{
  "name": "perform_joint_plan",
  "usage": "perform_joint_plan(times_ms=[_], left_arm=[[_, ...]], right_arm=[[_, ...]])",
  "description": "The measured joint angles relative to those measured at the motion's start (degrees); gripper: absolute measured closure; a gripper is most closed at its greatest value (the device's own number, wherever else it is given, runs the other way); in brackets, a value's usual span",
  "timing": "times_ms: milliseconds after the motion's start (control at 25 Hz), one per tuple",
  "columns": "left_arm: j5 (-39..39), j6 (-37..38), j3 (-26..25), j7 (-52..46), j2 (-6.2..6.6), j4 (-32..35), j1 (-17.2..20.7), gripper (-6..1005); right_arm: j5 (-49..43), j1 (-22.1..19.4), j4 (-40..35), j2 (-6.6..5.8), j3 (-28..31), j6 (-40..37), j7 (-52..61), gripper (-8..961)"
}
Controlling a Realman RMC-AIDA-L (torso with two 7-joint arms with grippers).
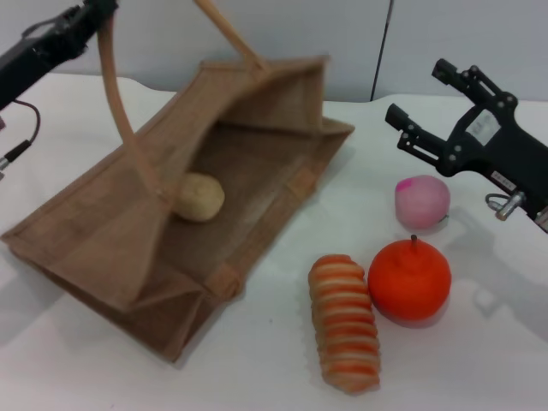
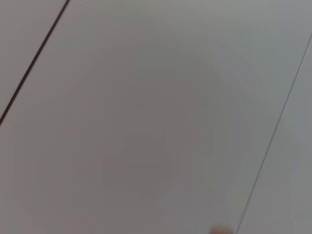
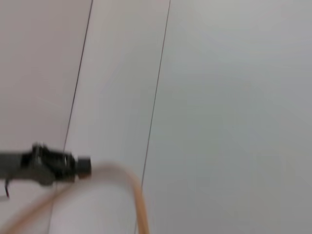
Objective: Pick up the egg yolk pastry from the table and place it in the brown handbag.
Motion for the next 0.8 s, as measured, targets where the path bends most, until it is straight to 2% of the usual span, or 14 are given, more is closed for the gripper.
perform_joint_plan(times_ms=[120, 320, 520, 720, 800], left_arm=[[-0.23, 2.27, -0.43, 5.31, -0.53, -1.39, -0.29, 831], [-1.36, 7.92, -2.64, 14.68, -3.28, -1.71, -0.35, 723], [-3.89, 8.09, -6.03, 25.85, -5.58, -2.72, 0.28, 615], [-11.6, 3.91, -7.46, 39.23, -5.67, -8.14, 2.48, 403], [-14.17, 1.86, -7.47, 42.31, -5.75, -9.47, 3.06, 386]], right_arm=[[0.0, -0.3, -0.09, 0.0, 0.27, -3.63, -0.04, 90], [0.16, -1.14, -0.22, 0.0, 1.85, -5.11, -0.05, 92], [2.07, -3.01, -0.49, 0.07, 5.22, -5.6, -0.05, 93], [7.94, -5.04, -0.43, 0.24, 5.45, -6.65, -0.04, 95], [11.27, -6.22, -0.56, 0.32, 5.47, -7.57, 0.07, 95]])
